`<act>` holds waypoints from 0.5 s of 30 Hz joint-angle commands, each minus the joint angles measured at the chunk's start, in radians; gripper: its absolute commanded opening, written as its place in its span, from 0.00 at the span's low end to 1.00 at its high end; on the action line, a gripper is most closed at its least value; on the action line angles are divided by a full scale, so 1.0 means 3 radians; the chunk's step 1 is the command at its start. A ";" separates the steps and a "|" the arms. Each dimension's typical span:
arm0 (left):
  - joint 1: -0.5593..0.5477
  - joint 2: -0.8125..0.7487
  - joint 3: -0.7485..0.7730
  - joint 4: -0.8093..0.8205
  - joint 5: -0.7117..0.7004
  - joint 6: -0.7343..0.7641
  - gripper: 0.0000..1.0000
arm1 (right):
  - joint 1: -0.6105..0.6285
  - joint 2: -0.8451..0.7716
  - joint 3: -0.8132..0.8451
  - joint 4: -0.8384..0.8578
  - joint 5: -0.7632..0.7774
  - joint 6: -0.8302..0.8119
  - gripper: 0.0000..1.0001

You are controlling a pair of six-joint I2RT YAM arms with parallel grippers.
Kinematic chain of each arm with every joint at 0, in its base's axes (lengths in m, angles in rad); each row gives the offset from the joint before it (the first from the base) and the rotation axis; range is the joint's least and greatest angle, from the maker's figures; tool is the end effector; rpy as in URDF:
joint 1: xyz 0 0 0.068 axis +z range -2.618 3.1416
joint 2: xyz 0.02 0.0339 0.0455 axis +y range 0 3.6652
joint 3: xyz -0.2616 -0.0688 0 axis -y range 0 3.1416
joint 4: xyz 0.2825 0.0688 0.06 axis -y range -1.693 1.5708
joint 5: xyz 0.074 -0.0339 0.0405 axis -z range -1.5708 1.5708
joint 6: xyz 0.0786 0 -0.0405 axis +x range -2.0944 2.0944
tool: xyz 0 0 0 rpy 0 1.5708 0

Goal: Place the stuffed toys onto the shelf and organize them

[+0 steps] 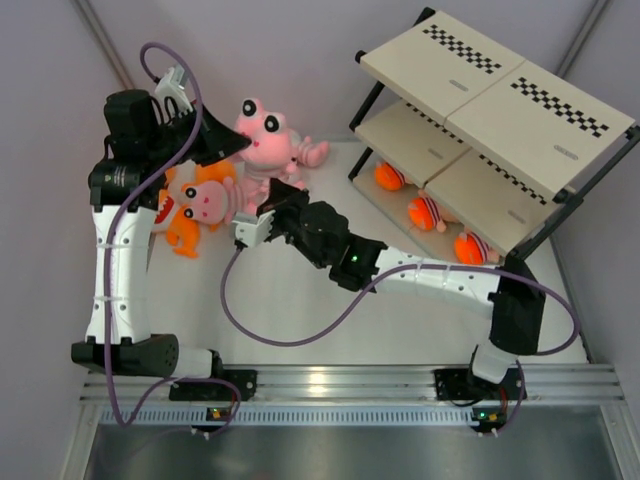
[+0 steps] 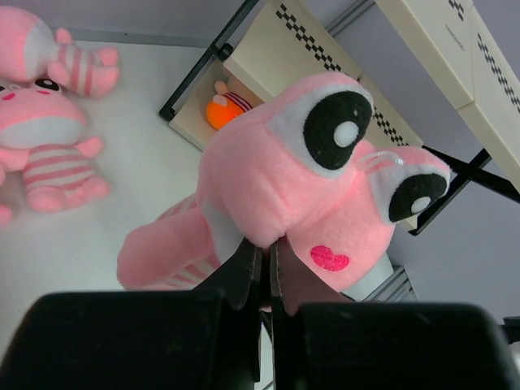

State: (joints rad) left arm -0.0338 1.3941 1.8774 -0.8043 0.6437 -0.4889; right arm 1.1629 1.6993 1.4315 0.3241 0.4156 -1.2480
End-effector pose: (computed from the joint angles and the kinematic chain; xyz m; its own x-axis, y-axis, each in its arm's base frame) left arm 0.3244 -0.0582 0.5122 -0.5584 -0.3570 -0.7488 0.3783 0.6938 -0.6128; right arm 0.2225 0.4349 0.3643 0.6519 -0.6787 -0.3383 -0.1945 0.2815 -0.9396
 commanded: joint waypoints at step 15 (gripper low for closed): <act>0.0061 -0.0040 0.0414 -0.0116 -0.0105 0.0545 0.99 | -0.0082 -0.0607 0.0275 -0.0532 -0.0260 0.0861 0.00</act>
State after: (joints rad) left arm -0.0307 1.3994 1.9137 -0.8307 0.6132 -0.3969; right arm 1.1625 1.6032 1.4361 0.1482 0.3668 -1.0740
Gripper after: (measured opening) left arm 0.970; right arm 0.021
